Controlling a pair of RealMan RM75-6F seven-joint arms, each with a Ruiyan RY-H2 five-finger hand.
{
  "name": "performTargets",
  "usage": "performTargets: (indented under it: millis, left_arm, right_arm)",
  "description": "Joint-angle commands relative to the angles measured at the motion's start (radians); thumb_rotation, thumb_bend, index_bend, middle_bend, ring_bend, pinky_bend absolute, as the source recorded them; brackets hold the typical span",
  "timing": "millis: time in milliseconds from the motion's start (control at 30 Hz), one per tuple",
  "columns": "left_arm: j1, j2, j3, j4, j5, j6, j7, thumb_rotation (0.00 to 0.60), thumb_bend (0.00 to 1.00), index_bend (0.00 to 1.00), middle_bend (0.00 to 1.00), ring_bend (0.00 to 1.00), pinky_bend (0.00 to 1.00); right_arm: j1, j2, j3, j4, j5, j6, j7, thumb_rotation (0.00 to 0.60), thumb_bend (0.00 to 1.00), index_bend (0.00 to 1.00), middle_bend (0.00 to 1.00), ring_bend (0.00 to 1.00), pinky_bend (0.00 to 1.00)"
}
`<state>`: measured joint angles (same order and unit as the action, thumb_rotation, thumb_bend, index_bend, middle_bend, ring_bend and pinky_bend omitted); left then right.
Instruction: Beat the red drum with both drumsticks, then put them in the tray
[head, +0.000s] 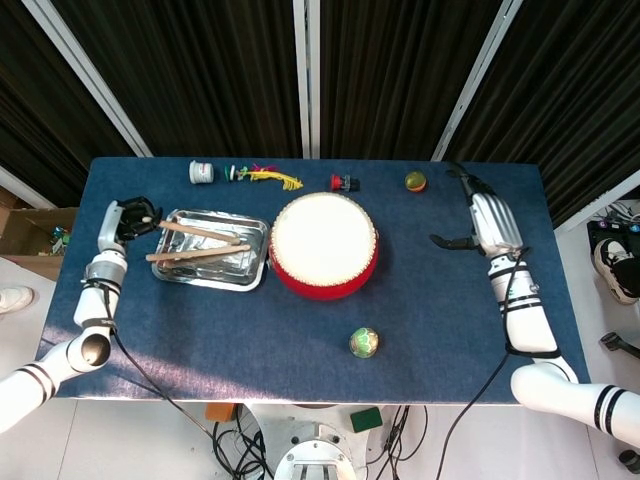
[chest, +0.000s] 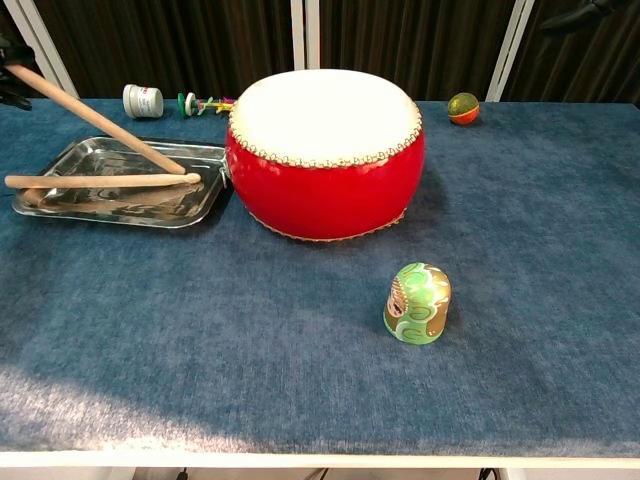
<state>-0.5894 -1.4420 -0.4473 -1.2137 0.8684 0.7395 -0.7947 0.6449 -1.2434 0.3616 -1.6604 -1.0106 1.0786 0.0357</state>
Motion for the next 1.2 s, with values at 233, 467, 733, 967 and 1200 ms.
performTargets:
  millis: [233, 467, 733, 967, 1200]
  left_arm:
    - [-0.012, -0.032, 0.089, 0.040, -0.044, 0.143, 0.370, 0.600, 0.21, 0.27, 0.22, 0.12, 0.17]
    - [0.020, -0.005, 0.114, -0.005, -0.005, 0.294, 0.545, 0.600, 0.11, 0.22, 0.17, 0.10, 0.15]
    - [0.152, 0.185, 0.220, -0.161, 0.184, 0.497, 0.689, 0.600, 0.08, 0.23, 0.18, 0.11, 0.15]
    - [0.304, 0.276, 0.327, -0.247, 0.390, 0.678, 0.603, 0.600, 0.08, 0.24, 0.20, 0.12, 0.15]
    - [0.417, 0.300, 0.431, -0.351, 0.531, 0.807, 0.663, 0.600, 0.08, 0.25, 0.21, 0.12, 0.15]
  right_arm:
    - [-0.015, 0.008, -0.002, 0.004, 0.009, -0.004, 0.017, 0.600, 0.00, 0.00, 0.16, 0.11, 0.20]
    - [-0.039, 0.017, -0.031, 0.020, 0.001, -0.009, 0.015, 0.600, 0.00, 0.00, 0.16, 0.10, 0.20]
    - [-0.148, 0.117, -0.142, 0.059, -0.161, 0.044, 0.027, 0.600, 0.15, 0.00, 0.18, 0.10, 0.20]
    - [-0.313, 0.150, -0.225, 0.092, -0.257, 0.231, 0.072, 0.600, 0.15, 0.00, 0.14, 0.05, 0.16]
    - [-0.461, 0.130, -0.292, 0.109, -0.333, 0.398, 0.131, 0.600, 0.15, 0.00, 0.13, 0.04, 0.14]
